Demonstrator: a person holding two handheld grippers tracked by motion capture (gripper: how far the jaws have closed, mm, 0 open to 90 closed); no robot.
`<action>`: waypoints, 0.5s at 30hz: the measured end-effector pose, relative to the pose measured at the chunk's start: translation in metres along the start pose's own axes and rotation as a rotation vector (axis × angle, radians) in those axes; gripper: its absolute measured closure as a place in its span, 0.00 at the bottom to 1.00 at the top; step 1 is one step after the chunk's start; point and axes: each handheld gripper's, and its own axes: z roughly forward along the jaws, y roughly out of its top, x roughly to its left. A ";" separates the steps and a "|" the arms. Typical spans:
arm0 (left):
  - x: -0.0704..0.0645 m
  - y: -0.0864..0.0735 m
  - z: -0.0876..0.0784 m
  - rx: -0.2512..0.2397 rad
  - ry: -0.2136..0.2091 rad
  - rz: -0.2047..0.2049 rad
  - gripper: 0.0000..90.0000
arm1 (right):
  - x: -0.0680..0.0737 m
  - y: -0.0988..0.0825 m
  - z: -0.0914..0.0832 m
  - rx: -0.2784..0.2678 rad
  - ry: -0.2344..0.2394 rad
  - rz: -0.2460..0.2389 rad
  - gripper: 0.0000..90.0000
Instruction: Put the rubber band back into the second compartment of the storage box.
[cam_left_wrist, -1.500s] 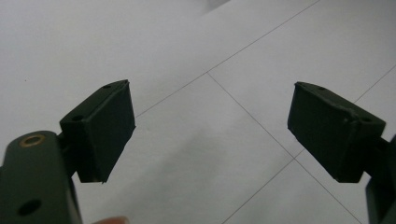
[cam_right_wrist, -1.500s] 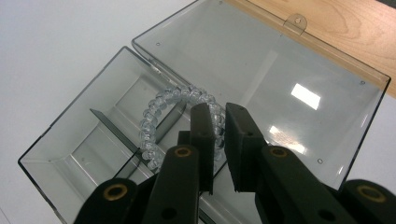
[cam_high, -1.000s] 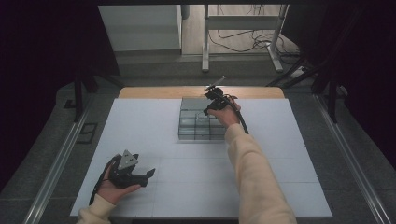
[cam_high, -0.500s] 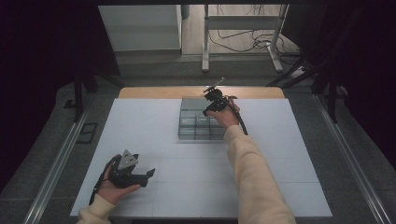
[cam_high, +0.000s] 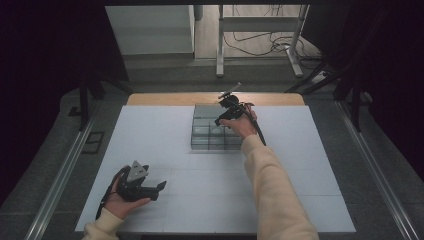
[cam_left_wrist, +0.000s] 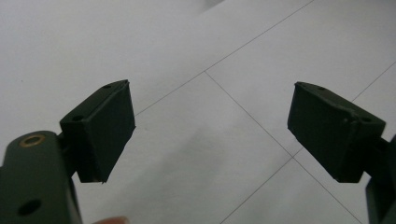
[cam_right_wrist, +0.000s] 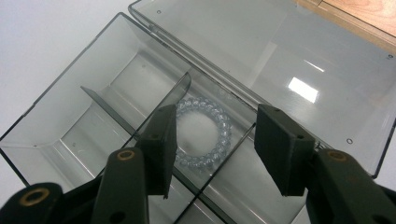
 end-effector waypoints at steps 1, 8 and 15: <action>0.000 0.000 0.000 0.000 0.000 0.000 0.17 | 0.000 0.000 0.000 0.001 0.000 0.000 0.54; 0.000 0.000 0.000 -0.002 -0.001 -0.001 0.17 | 0.001 0.000 0.001 0.005 0.006 0.000 0.55; 0.000 0.000 0.000 0.000 -0.002 0.001 0.17 | 0.005 0.005 -0.014 -0.019 0.010 -0.014 0.55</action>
